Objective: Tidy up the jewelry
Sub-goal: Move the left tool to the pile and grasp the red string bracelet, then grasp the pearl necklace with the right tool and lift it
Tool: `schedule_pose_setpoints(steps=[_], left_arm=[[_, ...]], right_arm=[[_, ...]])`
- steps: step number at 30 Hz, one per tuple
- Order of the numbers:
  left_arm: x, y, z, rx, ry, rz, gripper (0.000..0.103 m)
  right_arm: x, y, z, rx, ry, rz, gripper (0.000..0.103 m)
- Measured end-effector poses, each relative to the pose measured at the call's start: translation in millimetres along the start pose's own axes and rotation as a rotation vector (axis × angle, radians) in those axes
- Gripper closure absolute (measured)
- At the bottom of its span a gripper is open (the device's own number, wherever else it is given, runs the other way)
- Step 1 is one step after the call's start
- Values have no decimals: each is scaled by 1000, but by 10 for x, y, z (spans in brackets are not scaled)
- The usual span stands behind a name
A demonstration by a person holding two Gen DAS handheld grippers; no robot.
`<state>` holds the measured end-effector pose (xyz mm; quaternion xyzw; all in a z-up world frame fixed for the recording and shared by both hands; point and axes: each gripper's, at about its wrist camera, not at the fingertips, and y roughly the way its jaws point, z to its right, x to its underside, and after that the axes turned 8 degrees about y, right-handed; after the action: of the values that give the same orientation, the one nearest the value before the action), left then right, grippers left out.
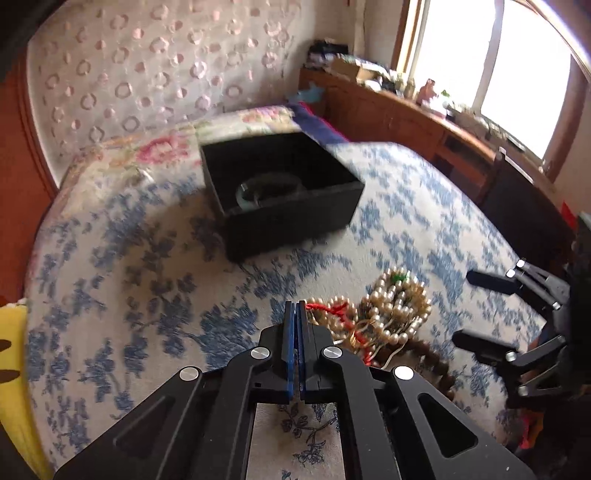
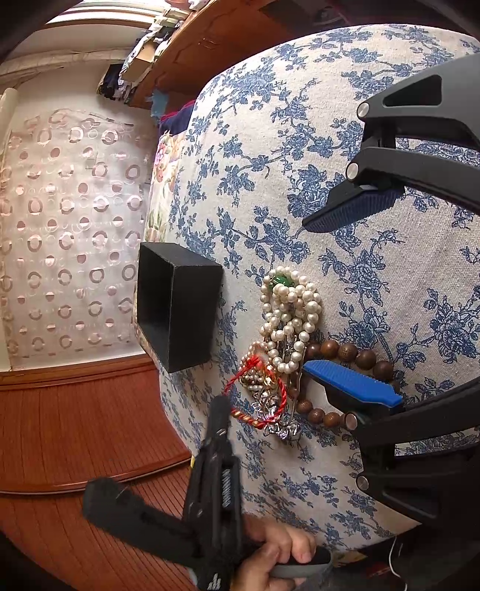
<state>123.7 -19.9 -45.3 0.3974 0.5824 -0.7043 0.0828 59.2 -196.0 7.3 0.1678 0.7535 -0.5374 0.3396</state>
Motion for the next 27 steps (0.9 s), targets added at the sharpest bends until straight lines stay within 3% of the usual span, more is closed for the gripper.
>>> schedule_pose_setpoints(steps=[2, 4, 7, 19, 22, 27], left_arm=[[-4, -129, -8, -19, -4, 37, 103], [-9, -248, 4, -49, 2, 71, 103], [-12, -358, 32, -65, -1, 105, 103], [39, -519, -43, -58, -24, 149, 103], [68, -510, -43, -56, -27, 147, 103], [88, -510, -42, -53, -28, 145, 103]], right_arm=[[-12, 28, -15, -8, -5, -8, 34], [-28, 69, -25, -21, -10, -24, 49], [-52, 125, -71, -36, -21, -40, 60], [-181, 372, -433, -103, -135, -107, 64], [-185, 443, -457, -88, -160, -127, 77], [-196, 465, -448, -85, -185, -139, 88]])
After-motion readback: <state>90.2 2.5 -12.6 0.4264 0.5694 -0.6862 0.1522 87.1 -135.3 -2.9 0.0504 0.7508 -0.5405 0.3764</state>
